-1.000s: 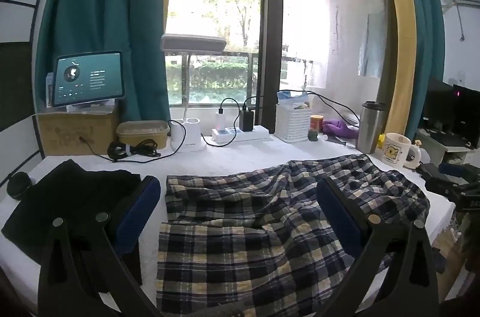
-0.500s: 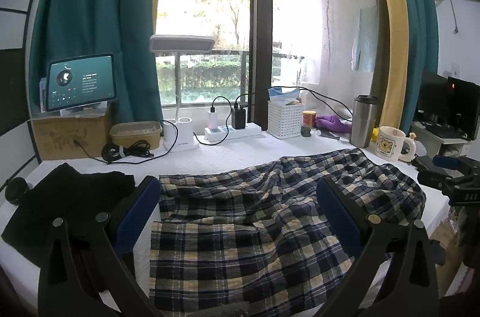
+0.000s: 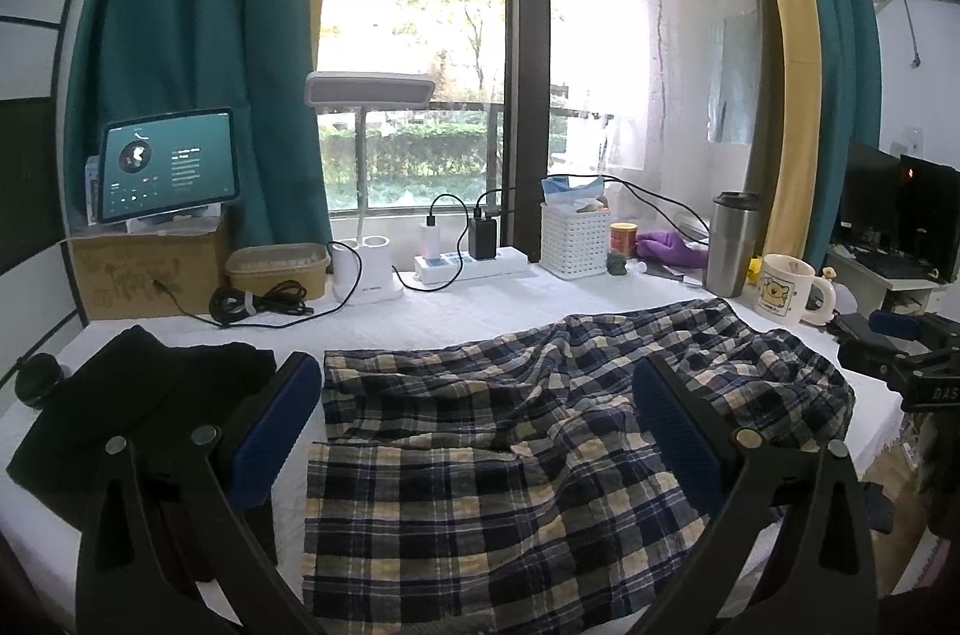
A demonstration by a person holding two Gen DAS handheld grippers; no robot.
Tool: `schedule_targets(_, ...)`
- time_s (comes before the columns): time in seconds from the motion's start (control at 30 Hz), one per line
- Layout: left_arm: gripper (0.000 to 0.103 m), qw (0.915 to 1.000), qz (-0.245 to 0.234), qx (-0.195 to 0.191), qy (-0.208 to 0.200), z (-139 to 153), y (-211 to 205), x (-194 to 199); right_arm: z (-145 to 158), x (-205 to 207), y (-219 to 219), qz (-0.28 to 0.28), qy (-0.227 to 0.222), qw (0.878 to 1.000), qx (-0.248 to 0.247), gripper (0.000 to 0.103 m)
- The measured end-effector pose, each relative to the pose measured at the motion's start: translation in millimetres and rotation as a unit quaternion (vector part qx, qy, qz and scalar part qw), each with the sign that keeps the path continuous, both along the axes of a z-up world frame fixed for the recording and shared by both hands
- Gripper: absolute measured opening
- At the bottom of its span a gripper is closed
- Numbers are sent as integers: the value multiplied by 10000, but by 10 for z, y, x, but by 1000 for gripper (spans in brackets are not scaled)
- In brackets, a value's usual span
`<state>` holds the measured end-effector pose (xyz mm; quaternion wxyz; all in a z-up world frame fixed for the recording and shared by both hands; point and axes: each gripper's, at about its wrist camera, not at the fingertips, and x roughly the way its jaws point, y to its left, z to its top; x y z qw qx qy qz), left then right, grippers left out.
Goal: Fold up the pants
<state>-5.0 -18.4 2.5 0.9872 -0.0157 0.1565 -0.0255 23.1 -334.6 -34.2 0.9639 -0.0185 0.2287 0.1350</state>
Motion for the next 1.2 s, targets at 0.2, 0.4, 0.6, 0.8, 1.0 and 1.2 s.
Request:
schedule_targets(0.2,102,10000,-9,-5,-6,7,-9,-14,3,5,4,13,1,10000,11,103)
schedule_targets(0.4,102,10000,35,17,-58,27,-27,-24,12,-2,26,57,-7,10000,22,103)
schedule_targets(0.6,102,10000,46,12,-68,53,4,-19,27,-13,27,69,-19,10000,22,103)
schedule_targets(0.8,102,9999,65,11,-91,70,28,-21,34,-16,34,75,-31,10000,30,103)
schedule_targets(1.0,102,9999,49,-21,-120,94,30,-27,39,-16,35,72,-32,10000,30,103)
schedule_targets(1.2,102,9998,98,1,-160,115,38,-39,42,-18,36,69,-33,10000,28,103)
